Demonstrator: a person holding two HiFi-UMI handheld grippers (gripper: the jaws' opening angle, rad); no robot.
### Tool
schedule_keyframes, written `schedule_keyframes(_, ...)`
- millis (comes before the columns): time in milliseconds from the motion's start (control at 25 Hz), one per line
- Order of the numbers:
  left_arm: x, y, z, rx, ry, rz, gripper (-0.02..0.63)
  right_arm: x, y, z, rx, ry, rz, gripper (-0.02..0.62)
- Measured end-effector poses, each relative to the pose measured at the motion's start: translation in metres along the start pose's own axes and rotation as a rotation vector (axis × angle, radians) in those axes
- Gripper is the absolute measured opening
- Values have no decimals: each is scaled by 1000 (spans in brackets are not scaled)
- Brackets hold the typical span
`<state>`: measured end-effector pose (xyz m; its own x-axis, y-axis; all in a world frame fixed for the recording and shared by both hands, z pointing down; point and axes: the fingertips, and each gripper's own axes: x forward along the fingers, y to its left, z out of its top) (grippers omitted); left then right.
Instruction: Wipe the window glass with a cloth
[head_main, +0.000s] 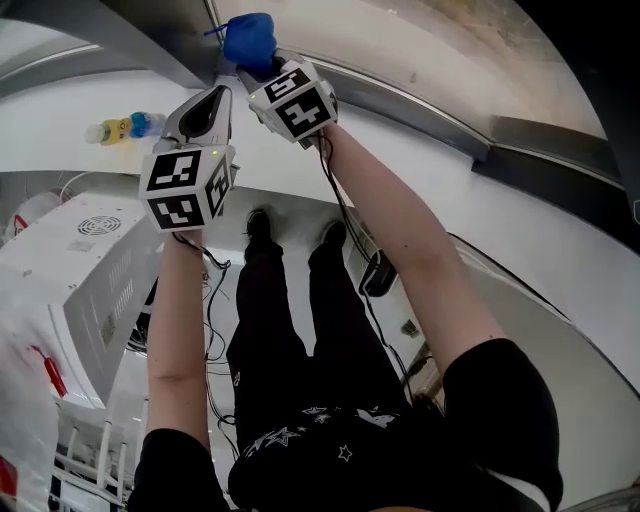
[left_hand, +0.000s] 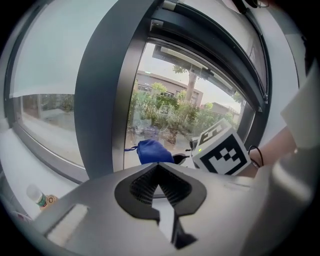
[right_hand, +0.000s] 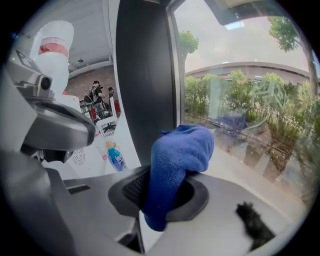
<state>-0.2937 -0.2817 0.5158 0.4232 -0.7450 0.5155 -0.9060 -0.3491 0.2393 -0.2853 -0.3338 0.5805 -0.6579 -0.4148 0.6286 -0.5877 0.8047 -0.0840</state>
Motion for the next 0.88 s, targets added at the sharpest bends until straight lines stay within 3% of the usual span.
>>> schedule_keyframes(360, 19, -35, -10, 28, 48, -30, 8, -53, -36, -51, 88, 12, -57, 72)
schedule_keyframes(600, 40, -96, -12, 75, 63, -85, 8, -118, -69, -105, 146, 19, -133, 72)
schedule_keyframes(880, 69, -206, -16, 127, 78, -176, 8, -221, -131, -172, 214, 18, -250, 72)
